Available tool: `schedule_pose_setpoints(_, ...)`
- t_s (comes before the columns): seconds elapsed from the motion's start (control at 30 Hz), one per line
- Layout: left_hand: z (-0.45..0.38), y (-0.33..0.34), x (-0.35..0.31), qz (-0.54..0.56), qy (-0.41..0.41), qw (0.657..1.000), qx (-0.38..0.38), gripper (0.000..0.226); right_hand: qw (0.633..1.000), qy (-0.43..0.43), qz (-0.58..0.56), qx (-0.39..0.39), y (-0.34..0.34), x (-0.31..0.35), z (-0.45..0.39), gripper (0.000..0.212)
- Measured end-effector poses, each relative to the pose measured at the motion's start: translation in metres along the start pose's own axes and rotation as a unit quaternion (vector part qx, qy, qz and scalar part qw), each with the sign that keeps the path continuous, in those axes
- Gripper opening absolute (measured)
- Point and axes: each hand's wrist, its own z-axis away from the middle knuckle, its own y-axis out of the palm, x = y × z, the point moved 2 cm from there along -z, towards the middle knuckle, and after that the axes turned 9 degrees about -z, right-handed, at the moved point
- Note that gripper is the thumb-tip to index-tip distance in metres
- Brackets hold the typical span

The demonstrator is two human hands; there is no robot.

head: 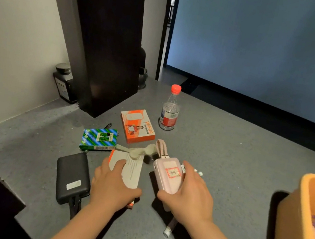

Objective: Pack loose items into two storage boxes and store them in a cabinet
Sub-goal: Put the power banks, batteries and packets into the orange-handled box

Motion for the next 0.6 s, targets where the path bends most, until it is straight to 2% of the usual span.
schedule_pose_setpoints(0.17, 0.03, -0.026, -0.023, -0.001, 0.063, 0.997, -0.04, 0.098, 0.999, -0.006, -0.015, -0.046, -0.048, -0.001, 0.025, 0.096)
schedule_pose_setpoints(0.33, 0.053, -0.038, -0.073, 0.023, 0.145, 0.988, -0.048, 0.102, 0.994, -0.015, -0.045, -0.101, -0.104, -0.011, 0.06, 0.09)
schedule_pose_setpoints(0.5, 0.08, -0.025, -0.144, 0.053, 0.246, 0.967, -0.041, 0.099, 0.984, 0.03, -0.037, -0.174, -0.154, -0.047, 0.099, 0.099)
schedule_pose_setpoints(0.6, 0.097, -0.01, -0.181, 0.082, 0.3, 0.95, -0.013, 0.098, 0.974, 0.063, -0.028, -0.216, -0.184, -0.075, 0.123, 0.094)
